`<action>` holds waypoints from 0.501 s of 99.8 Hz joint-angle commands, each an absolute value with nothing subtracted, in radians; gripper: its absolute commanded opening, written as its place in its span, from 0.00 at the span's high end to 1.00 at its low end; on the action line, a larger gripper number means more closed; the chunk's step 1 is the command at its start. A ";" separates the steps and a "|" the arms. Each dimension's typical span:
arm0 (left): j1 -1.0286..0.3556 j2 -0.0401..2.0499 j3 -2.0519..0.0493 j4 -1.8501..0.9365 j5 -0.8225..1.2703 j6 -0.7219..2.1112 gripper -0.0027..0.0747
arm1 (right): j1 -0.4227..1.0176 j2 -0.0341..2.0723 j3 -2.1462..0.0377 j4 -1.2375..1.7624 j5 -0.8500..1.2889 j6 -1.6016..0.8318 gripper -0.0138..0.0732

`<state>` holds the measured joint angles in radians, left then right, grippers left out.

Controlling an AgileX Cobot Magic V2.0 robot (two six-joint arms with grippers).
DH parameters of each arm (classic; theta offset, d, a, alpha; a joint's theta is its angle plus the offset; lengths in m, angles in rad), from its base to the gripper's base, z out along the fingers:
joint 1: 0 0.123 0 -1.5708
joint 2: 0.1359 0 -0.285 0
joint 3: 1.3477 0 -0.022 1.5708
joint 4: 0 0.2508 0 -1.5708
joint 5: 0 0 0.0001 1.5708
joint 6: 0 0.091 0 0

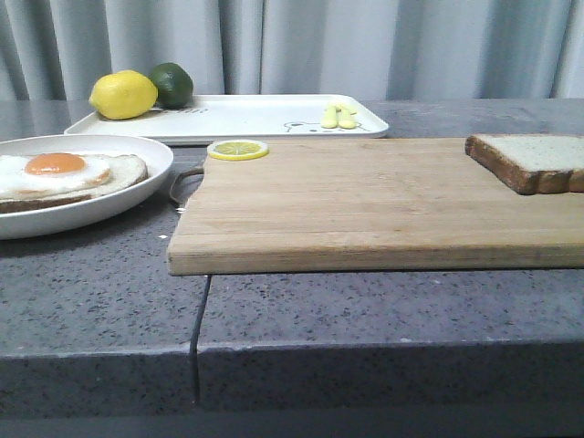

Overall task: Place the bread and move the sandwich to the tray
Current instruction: 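Lower the right gripper over the bread slice and grasp its edge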

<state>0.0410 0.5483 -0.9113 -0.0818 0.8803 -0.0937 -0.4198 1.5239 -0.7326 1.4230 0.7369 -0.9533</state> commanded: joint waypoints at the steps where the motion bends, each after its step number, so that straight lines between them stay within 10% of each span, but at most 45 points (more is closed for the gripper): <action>1: 0.038 0.559 -0.943 -0.090 0.815 -0.104 0.11 | -0.414 1.522 -0.751 1.436 0.764 -0.965 0.17; 22: 0.038 0.559 -0.943 -0.090 0.815 -0.104 0.11 | -0.414 1.533 -0.751 1.436 0.753 -0.964 0.24; 50: 0.038 0.559 -0.943 -0.090 0.815 -0.104 0.11 | -0.414 1.533 -0.751 1.436 0.706 -0.958 0.74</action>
